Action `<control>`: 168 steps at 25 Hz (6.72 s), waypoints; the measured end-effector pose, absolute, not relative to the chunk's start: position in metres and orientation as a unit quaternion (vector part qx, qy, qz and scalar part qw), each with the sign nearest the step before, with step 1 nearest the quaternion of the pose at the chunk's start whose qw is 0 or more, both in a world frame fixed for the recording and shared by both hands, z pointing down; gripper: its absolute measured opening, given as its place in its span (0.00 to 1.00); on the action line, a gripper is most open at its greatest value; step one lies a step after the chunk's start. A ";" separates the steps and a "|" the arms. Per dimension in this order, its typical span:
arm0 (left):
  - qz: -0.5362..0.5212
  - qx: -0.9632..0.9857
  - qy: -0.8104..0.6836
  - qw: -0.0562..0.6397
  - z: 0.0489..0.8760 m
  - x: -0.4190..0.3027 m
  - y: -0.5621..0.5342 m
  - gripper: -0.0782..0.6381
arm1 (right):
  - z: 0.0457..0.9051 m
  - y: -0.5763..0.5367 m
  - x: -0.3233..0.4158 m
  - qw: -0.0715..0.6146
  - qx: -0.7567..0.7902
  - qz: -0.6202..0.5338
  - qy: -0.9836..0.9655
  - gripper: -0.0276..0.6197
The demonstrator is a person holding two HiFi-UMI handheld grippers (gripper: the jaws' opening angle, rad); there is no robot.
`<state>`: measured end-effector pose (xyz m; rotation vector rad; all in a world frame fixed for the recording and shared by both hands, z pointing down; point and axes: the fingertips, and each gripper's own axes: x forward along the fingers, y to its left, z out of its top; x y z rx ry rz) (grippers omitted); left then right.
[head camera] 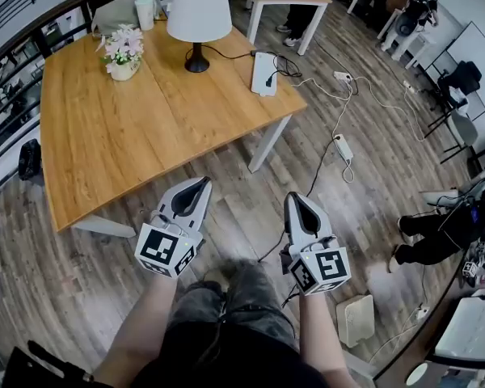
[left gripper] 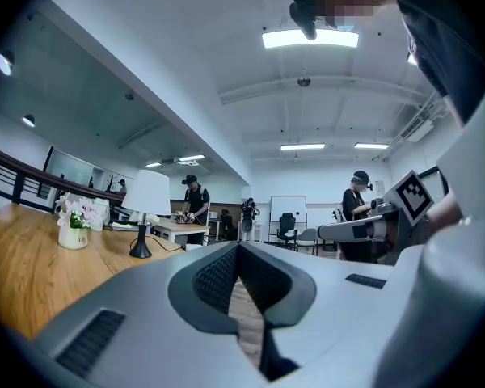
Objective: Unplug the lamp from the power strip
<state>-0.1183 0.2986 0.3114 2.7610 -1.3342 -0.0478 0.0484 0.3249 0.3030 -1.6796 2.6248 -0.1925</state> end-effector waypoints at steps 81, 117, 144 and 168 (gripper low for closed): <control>0.071 0.918 -0.378 0.095 0.418 0.006 -0.083 0.10 | 0.426 -0.068 0.074 -0.086 -0.500 -0.155 0.848 0.06; 0.220 0.911 -0.345 0.057 0.461 0.013 -0.139 0.11 | 0.444 -0.116 0.051 -0.128 -0.551 -0.182 0.804 0.25; 0.274 0.922 -0.274 0.001 0.470 0.056 -0.128 0.10 | 0.460 -0.127 0.081 -0.227 -0.568 -0.143 0.778 0.18; 0.291 0.919 -0.267 0.018 0.471 0.065 -0.126 0.10 | 0.455 -0.131 0.093 -0.178 -0.617 -0.130 0.755 0.15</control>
